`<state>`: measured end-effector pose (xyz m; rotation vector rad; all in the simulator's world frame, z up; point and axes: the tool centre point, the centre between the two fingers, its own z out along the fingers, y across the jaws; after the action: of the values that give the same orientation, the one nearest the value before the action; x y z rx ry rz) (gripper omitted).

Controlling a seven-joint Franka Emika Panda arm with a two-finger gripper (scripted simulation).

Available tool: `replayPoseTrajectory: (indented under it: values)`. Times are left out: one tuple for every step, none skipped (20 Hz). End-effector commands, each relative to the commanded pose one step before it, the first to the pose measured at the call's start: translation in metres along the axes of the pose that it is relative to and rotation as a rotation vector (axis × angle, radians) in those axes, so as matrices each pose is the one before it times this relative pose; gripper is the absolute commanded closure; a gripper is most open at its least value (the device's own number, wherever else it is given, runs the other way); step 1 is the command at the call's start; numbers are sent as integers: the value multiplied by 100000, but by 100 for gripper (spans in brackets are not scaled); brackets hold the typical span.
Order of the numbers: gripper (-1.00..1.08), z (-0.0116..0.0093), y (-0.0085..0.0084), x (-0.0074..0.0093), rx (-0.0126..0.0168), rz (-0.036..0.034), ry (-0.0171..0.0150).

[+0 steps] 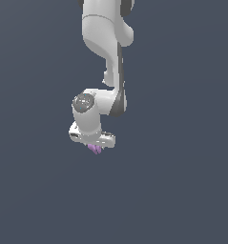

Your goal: Pick up the object and move it to a goal position.

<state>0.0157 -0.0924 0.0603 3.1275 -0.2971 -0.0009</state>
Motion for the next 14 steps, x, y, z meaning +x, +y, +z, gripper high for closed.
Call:
replayPoseTrajectory:
  values:
    - [108,-1325,-155,-169,13,-16,125]
    - [108,-639,-72,-103,0,0,0]
    - [108,-702,-78,-112,0,0,0]
    - [108,-766,-85,-122,0,0,0]
    - [108,-832,-93,-132,0,0,0]
    - [108,-895,-99,-141,0,0,0]
    - [108,-954,-105,-149,0,0,0]
    - [108,-1009,-111,-157,0,0,0]
    - [108,-1061,-116,-164,0,0,0]
    - [108,-1109,-121,-170,0,0,0]
    - [108,-1154,-125,-175,0,0,0]
    - [108,-1198,-130,-180,0,0,0]
    - [108,-1236,-133,-184,0,0,0]
    - [108,-1223,-100,-175,-18,59,-31]
